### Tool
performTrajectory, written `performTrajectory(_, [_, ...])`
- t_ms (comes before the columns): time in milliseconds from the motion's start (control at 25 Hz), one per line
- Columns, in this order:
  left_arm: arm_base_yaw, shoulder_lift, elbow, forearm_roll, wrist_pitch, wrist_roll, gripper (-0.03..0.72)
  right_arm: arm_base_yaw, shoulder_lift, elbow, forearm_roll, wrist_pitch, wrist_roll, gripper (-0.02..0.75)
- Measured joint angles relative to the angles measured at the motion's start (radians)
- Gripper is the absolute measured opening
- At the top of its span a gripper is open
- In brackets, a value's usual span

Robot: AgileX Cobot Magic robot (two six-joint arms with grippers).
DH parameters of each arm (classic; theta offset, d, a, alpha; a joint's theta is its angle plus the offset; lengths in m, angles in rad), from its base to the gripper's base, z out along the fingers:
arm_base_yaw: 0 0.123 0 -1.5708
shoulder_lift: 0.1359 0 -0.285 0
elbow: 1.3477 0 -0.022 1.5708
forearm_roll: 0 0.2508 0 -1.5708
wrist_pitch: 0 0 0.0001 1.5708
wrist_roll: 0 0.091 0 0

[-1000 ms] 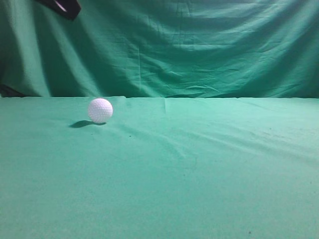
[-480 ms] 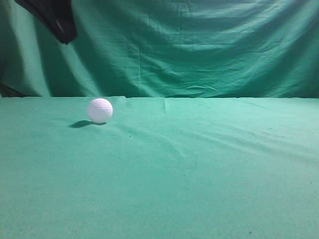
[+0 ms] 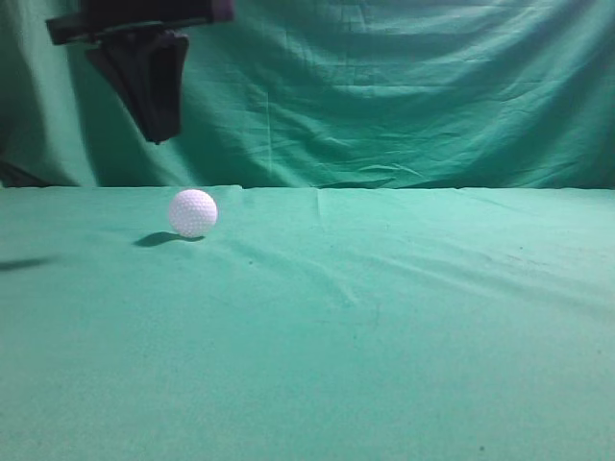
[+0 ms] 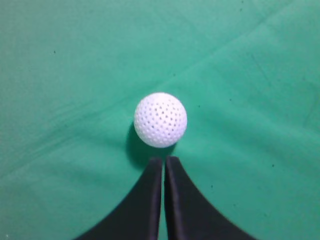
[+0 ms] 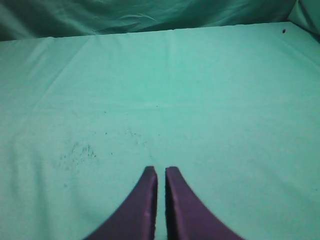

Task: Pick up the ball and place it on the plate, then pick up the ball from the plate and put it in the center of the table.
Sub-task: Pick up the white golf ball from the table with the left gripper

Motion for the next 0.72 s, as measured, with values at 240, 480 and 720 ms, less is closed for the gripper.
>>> performTrajectory(240, [0.000,0.076,-0.094,0.002,0.001,0.013,0.052,0.000,0.000,0.000,0.000,0.000,0.000,0.049])
performTrajectory(480, [0.000,0.121,-0.105,0.002,-0.003,0.013,0.547,0.000,0.000,0.000,0.000,0.000,0.000,0.049])
performTrajectory(720, [0.000,0.163,-0.105,0.002,-0.039,0.013,0.643,0.000,0.000,0.000,0.000,0.000,-0.002,0.049])
